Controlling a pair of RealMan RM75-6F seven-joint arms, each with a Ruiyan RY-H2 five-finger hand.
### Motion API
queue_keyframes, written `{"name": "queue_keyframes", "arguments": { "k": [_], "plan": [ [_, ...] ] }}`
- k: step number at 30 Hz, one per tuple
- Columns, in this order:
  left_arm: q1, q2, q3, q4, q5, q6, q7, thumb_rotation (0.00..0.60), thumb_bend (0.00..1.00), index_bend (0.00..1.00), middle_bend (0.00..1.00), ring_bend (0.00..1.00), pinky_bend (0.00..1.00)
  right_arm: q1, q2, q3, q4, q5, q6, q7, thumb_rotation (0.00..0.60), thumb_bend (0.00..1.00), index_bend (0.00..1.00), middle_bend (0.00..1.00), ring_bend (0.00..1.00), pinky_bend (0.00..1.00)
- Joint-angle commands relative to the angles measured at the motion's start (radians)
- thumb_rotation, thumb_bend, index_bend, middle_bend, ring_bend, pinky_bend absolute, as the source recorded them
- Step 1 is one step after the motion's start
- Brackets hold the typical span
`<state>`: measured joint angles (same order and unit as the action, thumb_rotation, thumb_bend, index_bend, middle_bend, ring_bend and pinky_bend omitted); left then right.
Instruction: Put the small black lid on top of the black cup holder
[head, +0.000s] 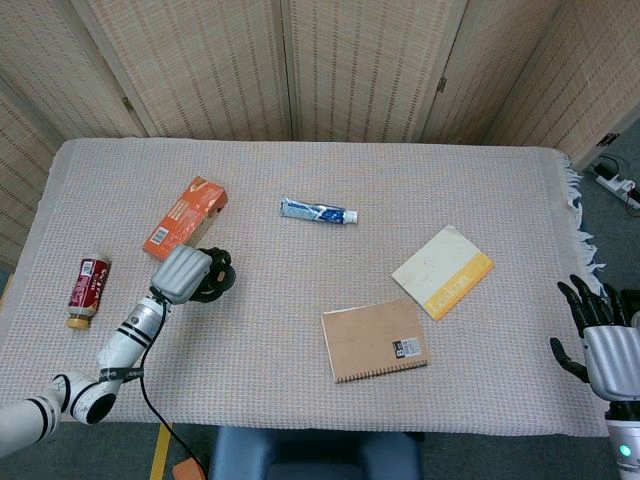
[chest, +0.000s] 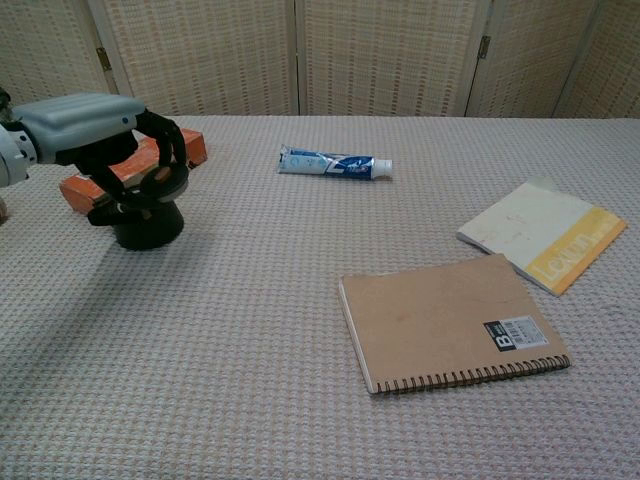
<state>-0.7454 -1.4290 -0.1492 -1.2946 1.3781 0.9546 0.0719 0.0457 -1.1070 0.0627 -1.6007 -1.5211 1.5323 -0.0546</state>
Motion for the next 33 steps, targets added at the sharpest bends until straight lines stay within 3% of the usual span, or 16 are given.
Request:
{"name": "queue_keyframes", "arguments": {
  "k": [1,15,33],
  "plan": [
    [-0.02,0.008,-0.033,0.031,-0.066,-0.054,0.0,0.6,0.22,0.51,0.47,0.83,0.83,-0.001,0.0,-0.001,-0.001,-0.001,0.002,0.0,0.6,0.37,0.09,0.09,0.17,0.0],
    [-0.072,-0.017,-0.064,0.131,-0.205,-0.184,0.011,0.6,0.23,0.51,0.47,0.83,0.83,-0.009,0.001,0.001,-0.001,0.007,0.006,0.0,0.6,0.37,0.09,0.09,0.18,0.0],
    [-0.081,-0.038,-0.011,0.229,-0.166,-0.218,0.002,0.6,0.22,0.51,0.47,0.83,0.83,0.0,-0.006,0.007,0.001,0.016,-0.011,-0.005,0.6,0.37,0.09,0.09,0.18,0.0]
  ]
}}
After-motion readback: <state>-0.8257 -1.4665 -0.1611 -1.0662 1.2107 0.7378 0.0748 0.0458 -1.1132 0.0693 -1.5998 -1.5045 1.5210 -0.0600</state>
